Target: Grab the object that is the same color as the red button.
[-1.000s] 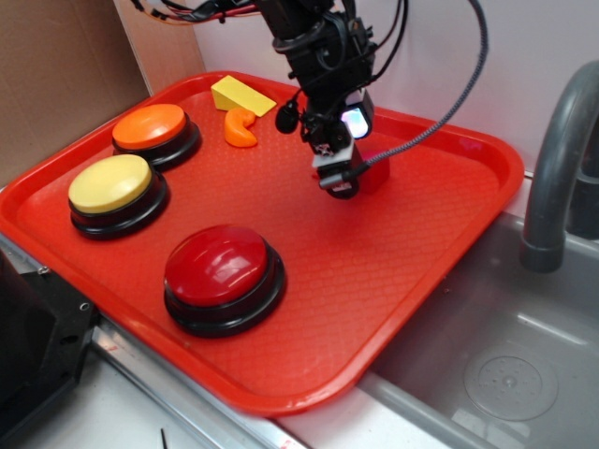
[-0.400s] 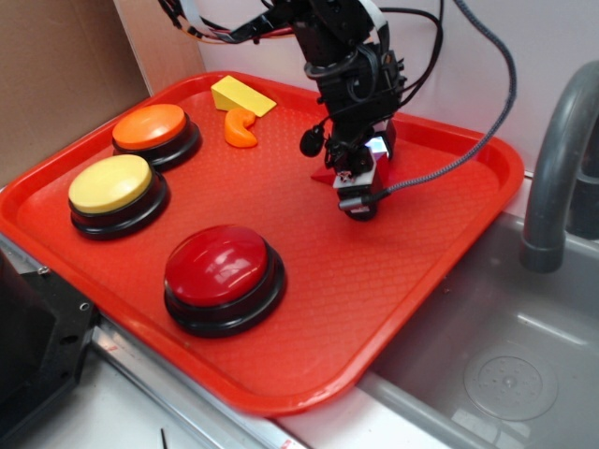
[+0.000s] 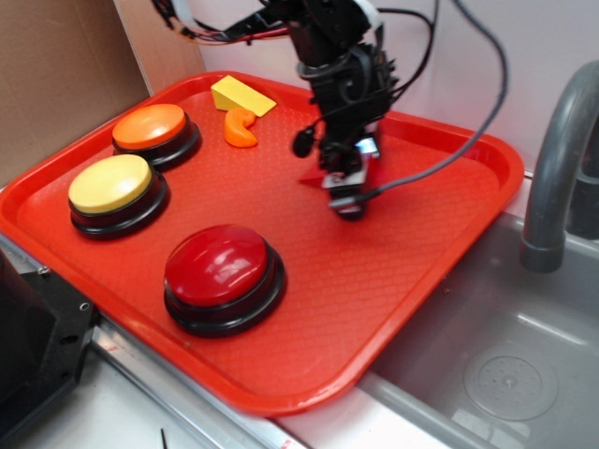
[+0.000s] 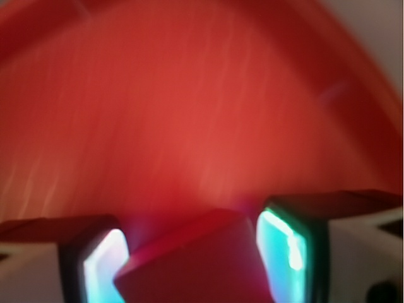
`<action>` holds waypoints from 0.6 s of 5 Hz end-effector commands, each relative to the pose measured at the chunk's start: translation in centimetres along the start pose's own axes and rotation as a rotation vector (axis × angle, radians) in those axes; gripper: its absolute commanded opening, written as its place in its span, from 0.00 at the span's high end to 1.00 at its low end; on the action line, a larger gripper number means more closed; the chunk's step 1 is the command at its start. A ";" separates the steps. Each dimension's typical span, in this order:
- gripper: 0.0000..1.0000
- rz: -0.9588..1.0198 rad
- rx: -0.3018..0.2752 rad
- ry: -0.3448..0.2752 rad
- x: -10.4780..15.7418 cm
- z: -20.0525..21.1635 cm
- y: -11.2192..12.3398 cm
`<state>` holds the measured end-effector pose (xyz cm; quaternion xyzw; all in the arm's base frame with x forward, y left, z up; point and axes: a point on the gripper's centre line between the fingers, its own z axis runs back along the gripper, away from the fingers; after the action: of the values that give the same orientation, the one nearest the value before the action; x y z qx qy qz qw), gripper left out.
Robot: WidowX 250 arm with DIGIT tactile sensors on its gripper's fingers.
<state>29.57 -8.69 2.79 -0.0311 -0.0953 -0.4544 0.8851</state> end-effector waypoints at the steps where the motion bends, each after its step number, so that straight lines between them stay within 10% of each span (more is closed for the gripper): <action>1: 1.00 0.466 0.105 -0.036 -3.0 8.4 0.4; 3: 1.00 0.945 0.255 0.023 -6.9 12.7 2.4</action>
<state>25.09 1.39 11.56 0.0403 -0.0811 0.0165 0.9958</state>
